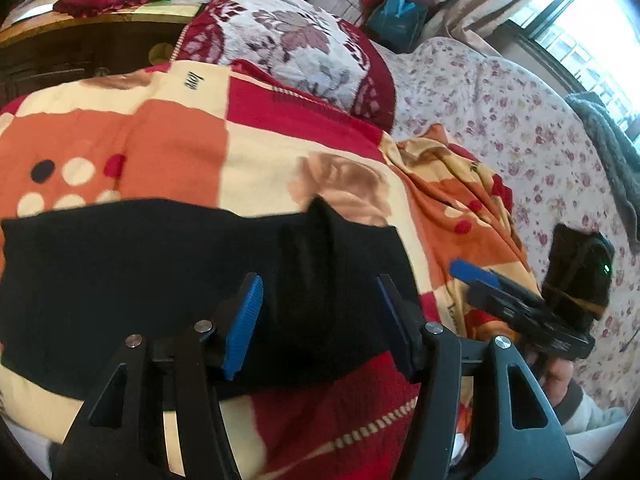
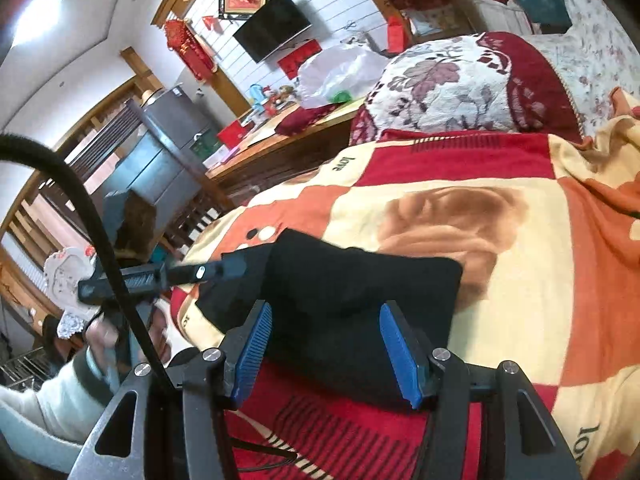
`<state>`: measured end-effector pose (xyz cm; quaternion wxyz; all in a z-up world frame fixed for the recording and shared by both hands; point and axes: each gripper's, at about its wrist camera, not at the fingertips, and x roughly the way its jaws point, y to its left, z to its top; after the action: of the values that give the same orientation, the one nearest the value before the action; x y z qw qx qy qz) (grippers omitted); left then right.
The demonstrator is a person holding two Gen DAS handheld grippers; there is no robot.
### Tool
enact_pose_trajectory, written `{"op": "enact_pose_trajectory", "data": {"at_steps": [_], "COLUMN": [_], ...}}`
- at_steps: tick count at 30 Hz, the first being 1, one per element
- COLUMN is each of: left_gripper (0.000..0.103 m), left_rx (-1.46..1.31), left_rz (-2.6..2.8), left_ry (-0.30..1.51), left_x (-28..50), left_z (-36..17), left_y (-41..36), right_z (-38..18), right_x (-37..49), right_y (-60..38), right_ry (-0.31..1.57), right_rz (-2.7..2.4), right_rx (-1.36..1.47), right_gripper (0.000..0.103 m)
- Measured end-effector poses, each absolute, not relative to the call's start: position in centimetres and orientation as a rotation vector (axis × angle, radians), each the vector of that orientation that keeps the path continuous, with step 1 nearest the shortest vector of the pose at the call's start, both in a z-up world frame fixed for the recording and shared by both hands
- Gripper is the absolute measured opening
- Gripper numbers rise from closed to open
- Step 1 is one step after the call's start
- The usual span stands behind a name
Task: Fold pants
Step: 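Lay the folded end down on the pants and open both grippers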
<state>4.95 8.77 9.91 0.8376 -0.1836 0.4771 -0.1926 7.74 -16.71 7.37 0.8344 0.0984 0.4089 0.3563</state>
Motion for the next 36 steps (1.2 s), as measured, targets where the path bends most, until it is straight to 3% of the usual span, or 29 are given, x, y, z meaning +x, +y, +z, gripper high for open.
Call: {"op": "enact_pose_trajectory", "data": {"at_steps": [4,14,16,19,21,28,36], "left_gripper": [0.057,0.057,0.057,0.029,0.024,0.021,0.022], "left_rx": [-0.284,-0.401,-0.426,-0.404,-0.348,-0.306,-0.355], "left_rz": [-0.246,-0.161,-0.175,-0.199,-0.197,-0.132,-0.117], "left_ry": [1.026,1.054,1.043,1.054,1.045,1.048,1.05], "left_x": [4.7,6.3,6.6,6.9,6.5,5.8,5.3], "left_z": [8.8,5.4,5.1,5.3,6.1,5.6,5.5], "left_y": [6.7,7.1,7.1,6.5,5.7,6.0,6.4], "right_z": [6.1,-0.8,-0.9,0.1,1.1,1.2,2.3], "right_x": [9.0,12.9,12.7,11.8,11.3,10.6,10.6], "right_y": [-17.2,-19.9,-19.2,-18.4,-18.0,-16.4,-18.1], "right_ry": [0.905,1.108,1.092,1.048,1.026,1.038,1.021], "right_rz": [0.59,0.64,0.645,0.638,0.63,0.558,0.492], "right_rx": [0.153,0.446,0.408,0.313,0.264,0.109,0.153], "right_gripper": [0.055,0.055,0.048,0.034,0.029,0.029,0.039]}}
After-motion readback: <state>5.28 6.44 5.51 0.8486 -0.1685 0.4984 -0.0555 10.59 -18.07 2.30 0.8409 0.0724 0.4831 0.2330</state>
